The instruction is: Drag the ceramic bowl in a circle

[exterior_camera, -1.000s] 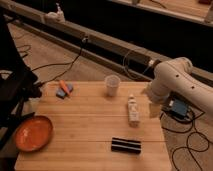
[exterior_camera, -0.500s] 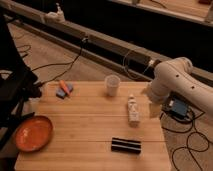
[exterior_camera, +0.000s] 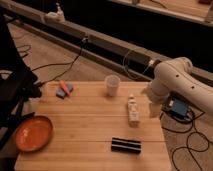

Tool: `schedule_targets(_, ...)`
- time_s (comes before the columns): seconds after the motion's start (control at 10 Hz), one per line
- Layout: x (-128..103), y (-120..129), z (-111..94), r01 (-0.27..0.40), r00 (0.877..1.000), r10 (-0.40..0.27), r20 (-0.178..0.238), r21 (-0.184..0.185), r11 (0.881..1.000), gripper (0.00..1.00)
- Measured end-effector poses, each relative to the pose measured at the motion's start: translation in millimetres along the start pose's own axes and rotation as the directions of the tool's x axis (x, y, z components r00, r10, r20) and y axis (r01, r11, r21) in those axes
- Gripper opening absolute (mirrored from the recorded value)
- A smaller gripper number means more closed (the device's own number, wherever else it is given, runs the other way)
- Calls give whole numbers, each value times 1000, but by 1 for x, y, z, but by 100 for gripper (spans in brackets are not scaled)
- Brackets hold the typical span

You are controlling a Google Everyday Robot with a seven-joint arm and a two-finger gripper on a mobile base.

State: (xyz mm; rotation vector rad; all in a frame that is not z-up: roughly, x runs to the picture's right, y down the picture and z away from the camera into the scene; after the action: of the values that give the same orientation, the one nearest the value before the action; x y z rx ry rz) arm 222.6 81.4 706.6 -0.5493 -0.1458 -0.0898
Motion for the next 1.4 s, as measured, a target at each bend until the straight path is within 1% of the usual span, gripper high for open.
schedule_targets(0.1,-11,-1,-1,36,999,-36,7,-3,999,78)
schedule_targets(0.2,-33,-4,0,97,995,-96,26,-6,995,78)
schedule_targets(0.3,-60,-6,0,161,986,-160,50,-9,987,78)
schedule_targets(0.4,-76,-7,0,197,978,-197,65,-5,980,78)
schedule_targets(0.5,-108,-7,0,266,960,-265,92,3,964,78)
schedule_targets(0.6,-138,-6,1,329,938,-328,115,10,944,78)
schedule_targets(0.7,-168,-3,3,387,913,-385,137,14,922,78)
schedule_targets(0.9,-227,7,9,491,856,-487,174,21,871,78)
schedule_targets(1.0,-257,12,12,526,832,-522,187,31,850,78)
schedule_targets(1.1,-279,17,14,551,814,-547,194,40,834,78)
schedule_targets(1.2,-303,28,16,583,789,-579,208,47,811,78)
schedule_targets(1.3,-307,31,16,591,783,-586,209,49,806,78)
schedule_targets(1.4,-306,31,16,589,784,-584,209,49,807,78)
